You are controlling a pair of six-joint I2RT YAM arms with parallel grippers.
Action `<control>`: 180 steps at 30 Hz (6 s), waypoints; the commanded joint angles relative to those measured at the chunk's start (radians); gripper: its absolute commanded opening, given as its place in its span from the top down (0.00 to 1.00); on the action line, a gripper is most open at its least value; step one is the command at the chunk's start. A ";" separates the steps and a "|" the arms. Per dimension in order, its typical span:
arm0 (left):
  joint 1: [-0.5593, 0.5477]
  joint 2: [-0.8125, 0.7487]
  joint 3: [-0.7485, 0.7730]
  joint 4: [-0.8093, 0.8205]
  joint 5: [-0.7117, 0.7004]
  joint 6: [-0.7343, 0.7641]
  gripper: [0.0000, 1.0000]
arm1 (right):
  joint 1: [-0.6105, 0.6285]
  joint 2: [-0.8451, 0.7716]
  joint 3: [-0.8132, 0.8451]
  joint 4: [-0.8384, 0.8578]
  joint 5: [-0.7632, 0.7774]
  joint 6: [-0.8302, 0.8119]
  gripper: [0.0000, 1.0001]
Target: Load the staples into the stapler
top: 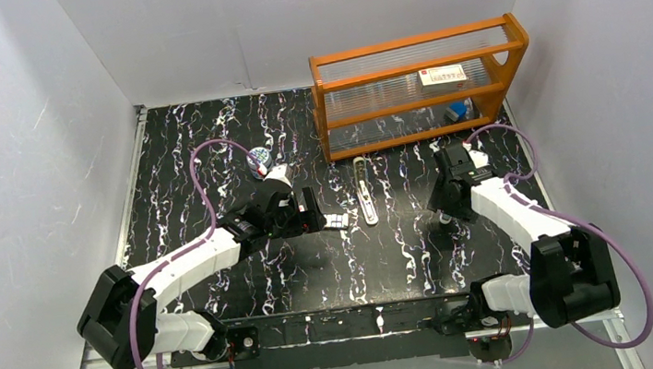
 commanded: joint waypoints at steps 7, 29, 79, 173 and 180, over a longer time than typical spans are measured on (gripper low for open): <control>0.003 -0.039 -0.004 0.009 0.011 -0.005 0.12 | -0.007 -0.004 -0.031 0.092 -0.015 -0.047 0.50; 0.004 -0.014 0.020 0.020 0.082 -0.031 0.11 | -0.008 -0.026 -0.018 0.114 -0.115 -0.087 0.76; -0.166 0.487 0.282 0.371 0.449 -0.230 0.71 | -0.007 -0.257 -0.291 0.534 -0.978 0.243 0.76; -0.175 0.488 0.331 0.341 0.408 -0.223 1.00 | -0.006 -0.157 -0.260 0.682 -0.747 0.167 0.67; -0.175 0.449 0.307 0.272 0.319 -0.177 0.69 | -0.004 -0.135 -0.199 0.532 -0.681 0.087 0.72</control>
